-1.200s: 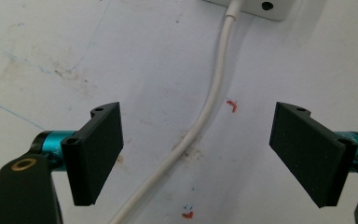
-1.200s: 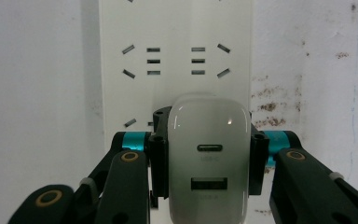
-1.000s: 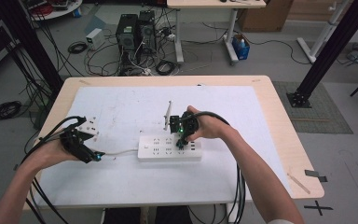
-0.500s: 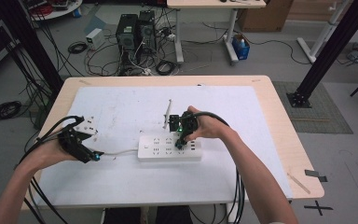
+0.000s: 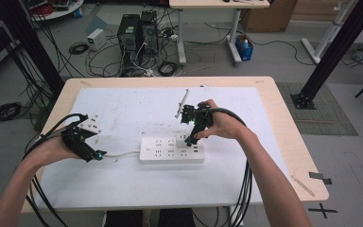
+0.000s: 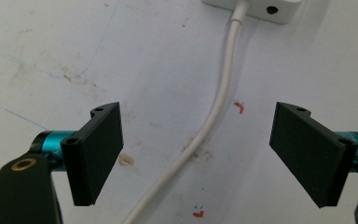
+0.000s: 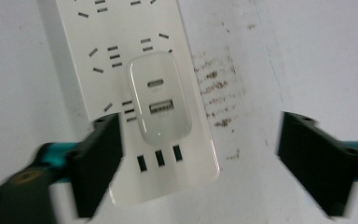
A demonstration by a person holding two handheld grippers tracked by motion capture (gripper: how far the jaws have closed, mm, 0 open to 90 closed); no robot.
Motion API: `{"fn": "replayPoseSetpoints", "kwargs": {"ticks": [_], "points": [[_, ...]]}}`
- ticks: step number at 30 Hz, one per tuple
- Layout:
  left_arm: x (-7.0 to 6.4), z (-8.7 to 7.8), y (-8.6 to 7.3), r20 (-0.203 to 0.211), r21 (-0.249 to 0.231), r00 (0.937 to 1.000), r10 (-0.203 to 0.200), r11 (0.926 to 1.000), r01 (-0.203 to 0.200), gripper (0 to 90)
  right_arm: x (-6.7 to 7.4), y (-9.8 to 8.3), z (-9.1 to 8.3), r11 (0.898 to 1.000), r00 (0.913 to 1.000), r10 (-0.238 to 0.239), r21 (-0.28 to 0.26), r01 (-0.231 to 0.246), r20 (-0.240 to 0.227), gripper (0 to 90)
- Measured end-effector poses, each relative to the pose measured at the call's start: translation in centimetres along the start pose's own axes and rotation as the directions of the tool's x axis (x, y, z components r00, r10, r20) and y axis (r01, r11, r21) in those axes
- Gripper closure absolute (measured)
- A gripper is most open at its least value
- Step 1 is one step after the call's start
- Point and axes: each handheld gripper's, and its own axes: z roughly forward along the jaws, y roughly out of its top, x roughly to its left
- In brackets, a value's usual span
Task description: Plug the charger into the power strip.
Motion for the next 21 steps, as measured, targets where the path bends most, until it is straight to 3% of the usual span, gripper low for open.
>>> {"fn": "replayPoseSetpoints", "kwargs": {"ticks": [8, 11, 15, 17, 21], "points": [[0.4, -0.7, 1.3, -0.002, -0.004, 0.9991, 0.042, 0.9991, -0.042, 17.4, 0.1, -1.5, -2.3, 0.997, 0.9952, 0.07, 0.038, -0.072, 0.069, 12.4], [0.5, -0.8, 1.3, 0.0, -0.006, 0.9992, 0.04, 0.9992, -0.04, 17.4, 0.1, -2.2, -2.6, 0.993, 0.9929, 0.053, 0.095, -0.064, 0.107, 12.4], [1.0, -1.1, 1.1, 0.004, 0.001, 0.9995, 0.033, 0.9995, -0.033, 17.4, 0.1, -3.2, -3.0, 0.989, 0.9887, 0.062, 0.127, -0.08, 0.137, 12.4], [1.3, -1.1, 1.0, 0.003, 0.01, 0.9998, 0.022, 0.9997, -0.022, 17.4, 0.0, -3.8, -3.2, 0.984, 0.9895, 0.078, 0.15, -0.096, 0.122, 12.4], [1.7, -1.2, 0.9, 0.005, 0.028, 0.9998, 0.02, 0.9994, -0.02, 17.4, 0.1, -4.9, -3.2, 0.979, 0.9857, 0.093, 0.167, -0.116, 0.141, 12.4]]}}
